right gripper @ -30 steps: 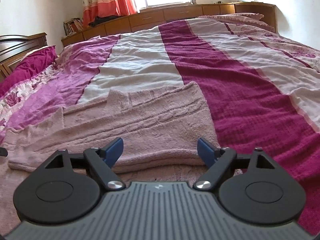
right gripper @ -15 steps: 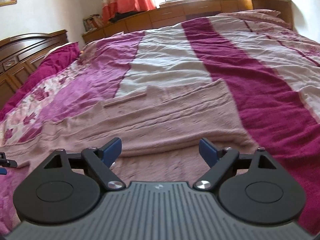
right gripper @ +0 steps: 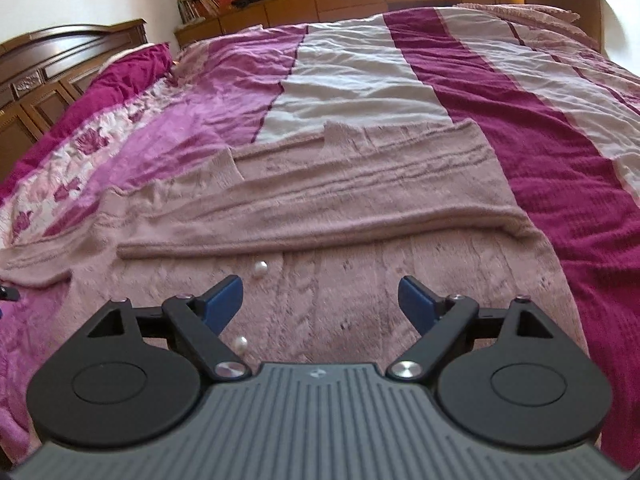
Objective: Fold small clothes
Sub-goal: 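Move the left tool to the other sleeve cuff and grasp it, then carry the sleeve with the left tool across the cardigan body and release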
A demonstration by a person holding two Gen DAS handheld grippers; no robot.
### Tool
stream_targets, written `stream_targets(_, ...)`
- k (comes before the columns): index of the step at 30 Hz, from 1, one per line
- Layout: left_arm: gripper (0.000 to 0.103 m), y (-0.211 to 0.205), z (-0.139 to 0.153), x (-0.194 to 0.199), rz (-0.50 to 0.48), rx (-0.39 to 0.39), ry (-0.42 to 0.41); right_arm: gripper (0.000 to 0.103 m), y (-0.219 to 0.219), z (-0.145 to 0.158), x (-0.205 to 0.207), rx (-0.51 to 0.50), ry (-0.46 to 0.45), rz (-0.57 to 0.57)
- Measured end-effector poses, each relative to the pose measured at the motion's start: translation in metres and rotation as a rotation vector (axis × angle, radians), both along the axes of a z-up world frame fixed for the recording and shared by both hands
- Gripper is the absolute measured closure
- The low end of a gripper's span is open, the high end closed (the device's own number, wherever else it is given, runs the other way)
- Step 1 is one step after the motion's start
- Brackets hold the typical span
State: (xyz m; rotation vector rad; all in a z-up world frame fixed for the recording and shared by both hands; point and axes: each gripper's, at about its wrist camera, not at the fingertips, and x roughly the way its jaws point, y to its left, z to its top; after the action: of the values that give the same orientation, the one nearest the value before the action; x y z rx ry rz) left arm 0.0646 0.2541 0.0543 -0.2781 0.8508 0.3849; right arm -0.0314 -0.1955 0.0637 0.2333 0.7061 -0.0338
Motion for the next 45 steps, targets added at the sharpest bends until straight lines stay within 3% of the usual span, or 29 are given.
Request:
stream_targets(8, 0.044, 0.034, -0.016, 0.027, 0.045, -0.105, -0.061, 0.014, 0.01, -0.01, 0.001, -0.015, 0.036, 0.026)
stream_targets(10, 0.037, 0.041, -0.017, 0.035, 0.056, -0.13, -0.077, 0.014, 0.015, -0.011, 0.003, -0.03, 0.042, 0.045)
stream_targets(12, 0.037, 0.047, -0.02, 0.044, 0.065, -0.143, -0.083, 0.014, 0.018, -0.016, 0.005, -0.031, 0.056, 0.053)
stream_targets(16, 0.037, 0.054, -0.025, 0.058, 0.085, -0.131, -0.087, 0.011, 0.022, -0.026, 0.008, -0.026, 0.08, 0.048)
stream_targets(24, 0.034, 0.061, -0.032, 0.079, 0.149, -0.088, -0.092, 0.005, 0.038, -0.04, 0.006, -0.112, 0.081, 0.088)
stream_targets(29, 0.032, 0.061, -0.035, 0.09, 0.123, -0.045, -0.118, 0.004, 0.037, -0.04, 0.005, -0.104, 0.084, 0.085)
stream_targets(32, 0.044, 0.059, -0.036, 0.091, 0.087, -0.017, -0.132, 0.004, 0.037, -0.039, 0.006, -0.104, 0.088, 0.086)
stream_targets(34, 0.073, 0.059, -0.035, 0.09, 0.067, 0.01, -0.126, 0.004, 0.038, -0.039, 0.007, -0.105, 0.09, 0.084)
stream_targets(36, 0.089, 0.062, -0.032, 0.087, 0.042, -0.007, -0.139, 0.004, 0.038, -0.039, 0.007, -0.11, 0.089, 0.086)
stream_targets(39, 0.092, 0.066, -0.021, 0.077, 0.031, -0.052, -0.186, 0.004, 0.038, -0.04, 0.006, -0.109, 0.087, 0.089)
stream_targets(45, 0.092, 0.047, 0.017, 0.054, -0.047, -0.038, -0.338, 0.003, 0.037, -0.04, 0.006, -0.102, 0.082, 0.089)
